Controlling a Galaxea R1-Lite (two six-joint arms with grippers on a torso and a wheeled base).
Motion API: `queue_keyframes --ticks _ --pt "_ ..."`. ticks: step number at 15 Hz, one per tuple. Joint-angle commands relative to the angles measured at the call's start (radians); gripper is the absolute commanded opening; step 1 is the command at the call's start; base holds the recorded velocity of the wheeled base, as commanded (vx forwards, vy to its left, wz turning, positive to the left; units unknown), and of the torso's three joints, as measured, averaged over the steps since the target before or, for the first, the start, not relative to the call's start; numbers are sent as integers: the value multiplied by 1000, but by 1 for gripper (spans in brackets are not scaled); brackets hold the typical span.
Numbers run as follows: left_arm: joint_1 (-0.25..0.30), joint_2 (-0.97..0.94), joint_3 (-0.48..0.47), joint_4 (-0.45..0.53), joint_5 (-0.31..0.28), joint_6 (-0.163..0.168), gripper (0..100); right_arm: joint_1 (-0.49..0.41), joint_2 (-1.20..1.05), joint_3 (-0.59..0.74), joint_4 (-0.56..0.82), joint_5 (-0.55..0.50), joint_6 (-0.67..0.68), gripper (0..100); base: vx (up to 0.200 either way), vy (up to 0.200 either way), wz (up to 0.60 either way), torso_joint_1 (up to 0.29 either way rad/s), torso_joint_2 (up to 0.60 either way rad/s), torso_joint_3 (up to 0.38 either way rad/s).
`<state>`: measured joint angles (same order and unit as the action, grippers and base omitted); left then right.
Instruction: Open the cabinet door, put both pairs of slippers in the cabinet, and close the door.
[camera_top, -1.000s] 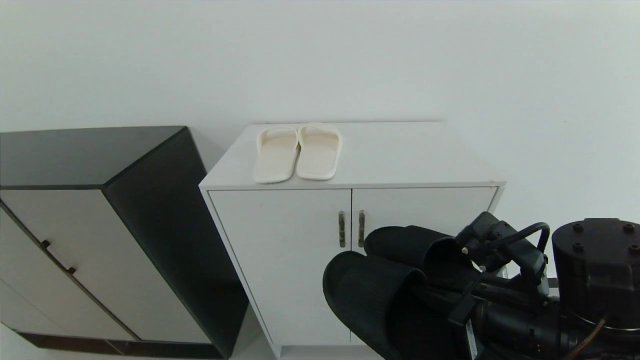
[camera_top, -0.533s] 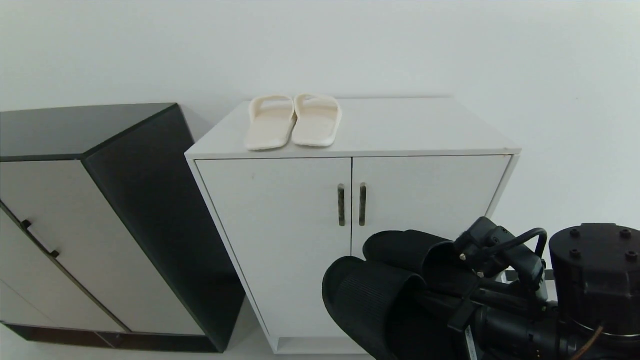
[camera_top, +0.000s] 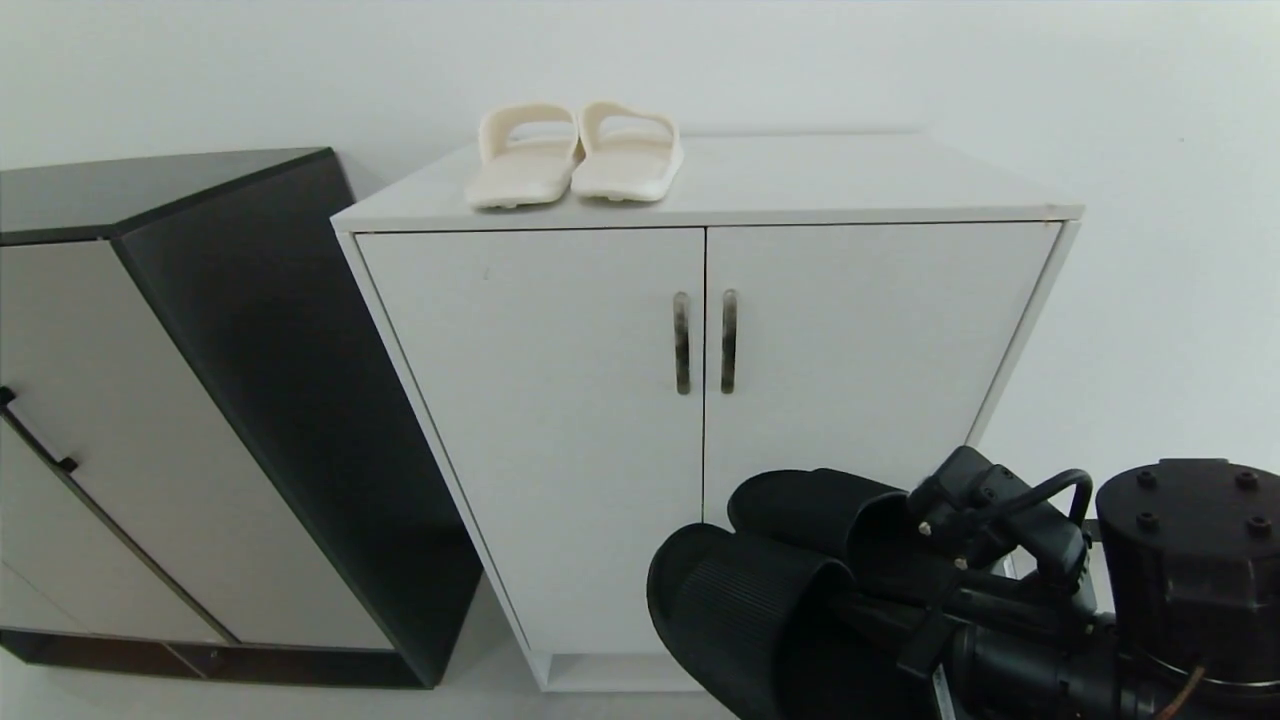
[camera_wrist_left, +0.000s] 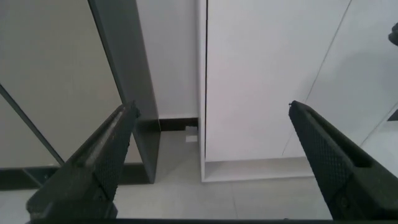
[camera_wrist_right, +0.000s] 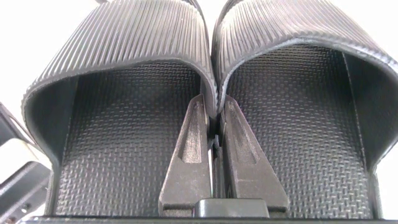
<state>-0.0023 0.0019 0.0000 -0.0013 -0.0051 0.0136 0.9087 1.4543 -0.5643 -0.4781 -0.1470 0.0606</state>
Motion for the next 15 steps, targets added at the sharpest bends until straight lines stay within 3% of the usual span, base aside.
queue_keyframes --ticks 1,3,5,6,9,11,13,15 --pt "-1 0 0 0 -10 2 100 4 0 6 -2 0 -16 0 0 0 0 -85 461 359" --pt "-2 36 -43 -5 -19 8 100 6 1 9 -2 4 -28 0 0 0 0 -71 449 369" --pt "-1 138 -190 -6 -19 -29 100 6 3 9 -2 6 -27 0 0 0 0 -36 437 383" --pt "-4 276 -267 -9 -49 -21 100 6 1 9 -2 6 -28 0 0 0 0 -22 383 359" --pt "-8 564 -293 -134 -319 -7 100 9 0 12 -2 4 -28 0 0 0 0 -4 144 133" --pt "-21 719 -301 -246 -435 -3 100 10 5 12 -2 4 -28 0 0 0 0 0 0 0" --pt "-77 830 -325 -329 -460 3 100 10 8 12 -2 6 -27 0 0 0 0 0 0 0" --pt "-228 941 -390 -396 -454 5 100 12 9 12 -2 7 -28 0 0 0 0 0 0 0"
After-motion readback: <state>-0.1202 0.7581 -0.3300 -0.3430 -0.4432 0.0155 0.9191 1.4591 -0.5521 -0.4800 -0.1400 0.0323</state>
